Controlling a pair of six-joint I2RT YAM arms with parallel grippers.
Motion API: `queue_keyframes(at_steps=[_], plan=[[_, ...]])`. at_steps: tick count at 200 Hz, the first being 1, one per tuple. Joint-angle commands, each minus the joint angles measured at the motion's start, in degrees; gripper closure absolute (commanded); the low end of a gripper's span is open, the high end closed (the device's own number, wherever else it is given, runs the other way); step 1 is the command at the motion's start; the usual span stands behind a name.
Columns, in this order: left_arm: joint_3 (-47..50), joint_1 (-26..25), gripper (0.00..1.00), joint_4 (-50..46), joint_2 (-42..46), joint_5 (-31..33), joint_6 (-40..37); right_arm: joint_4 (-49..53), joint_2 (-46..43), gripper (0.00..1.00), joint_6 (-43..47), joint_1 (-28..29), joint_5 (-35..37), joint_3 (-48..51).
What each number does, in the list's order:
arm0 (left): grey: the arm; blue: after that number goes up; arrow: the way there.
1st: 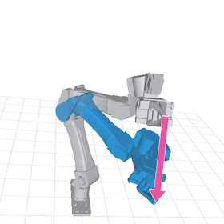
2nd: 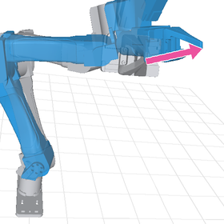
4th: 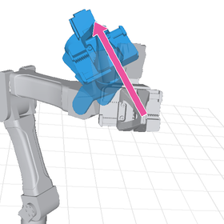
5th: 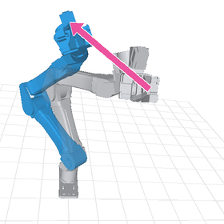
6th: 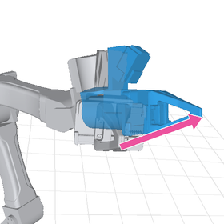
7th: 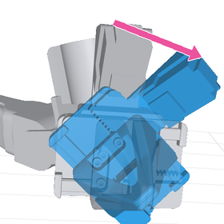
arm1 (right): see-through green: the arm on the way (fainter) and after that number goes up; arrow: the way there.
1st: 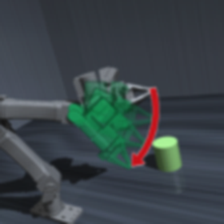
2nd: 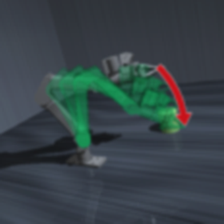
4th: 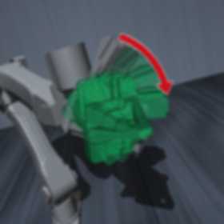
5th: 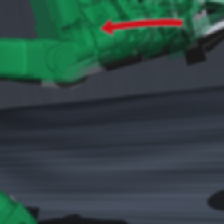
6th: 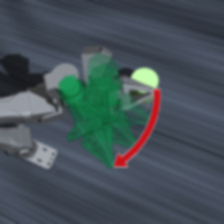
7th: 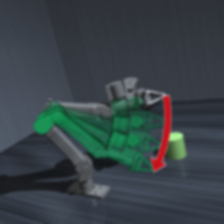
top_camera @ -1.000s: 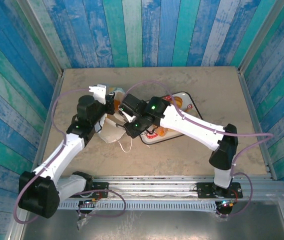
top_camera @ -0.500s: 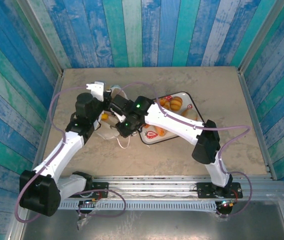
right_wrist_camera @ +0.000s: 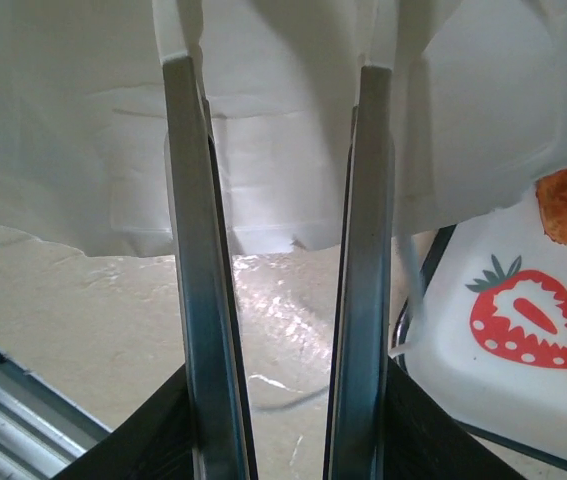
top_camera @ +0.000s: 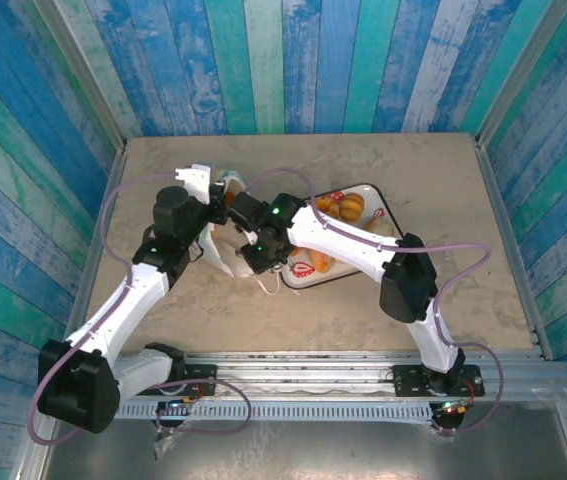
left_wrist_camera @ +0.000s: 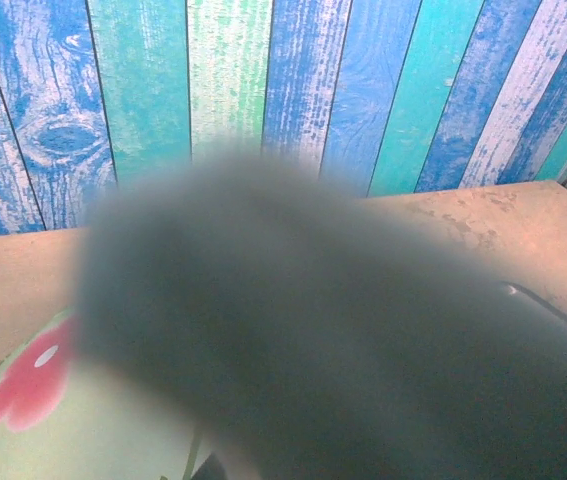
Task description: Take the fake bread out of the paper bag
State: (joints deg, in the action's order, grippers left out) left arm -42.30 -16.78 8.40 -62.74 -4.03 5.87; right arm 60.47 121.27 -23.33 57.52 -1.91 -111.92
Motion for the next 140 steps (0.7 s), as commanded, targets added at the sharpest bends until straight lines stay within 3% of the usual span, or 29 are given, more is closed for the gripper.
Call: queue_keyframes(at_steps=[1,86,140], plan=[[-1.1,-0.1,1.0,1.0,1.6,-2.2,-0.8,-2.8,-1.7,0.59,-0.8,-1.0,-2.0,0.6],[-1.7,-0.1,1.0,0.6,0.2,-8.2,-3.1,-2.2,5.1,0.58,0.8,-2.5,-7.4,-7.8],[-1.5,-0.1,1.0,1.3,0.3,-8.8,-2.9,-3.7,6.9,0.56,0.1,-3.6,-10.4,-9.3]])
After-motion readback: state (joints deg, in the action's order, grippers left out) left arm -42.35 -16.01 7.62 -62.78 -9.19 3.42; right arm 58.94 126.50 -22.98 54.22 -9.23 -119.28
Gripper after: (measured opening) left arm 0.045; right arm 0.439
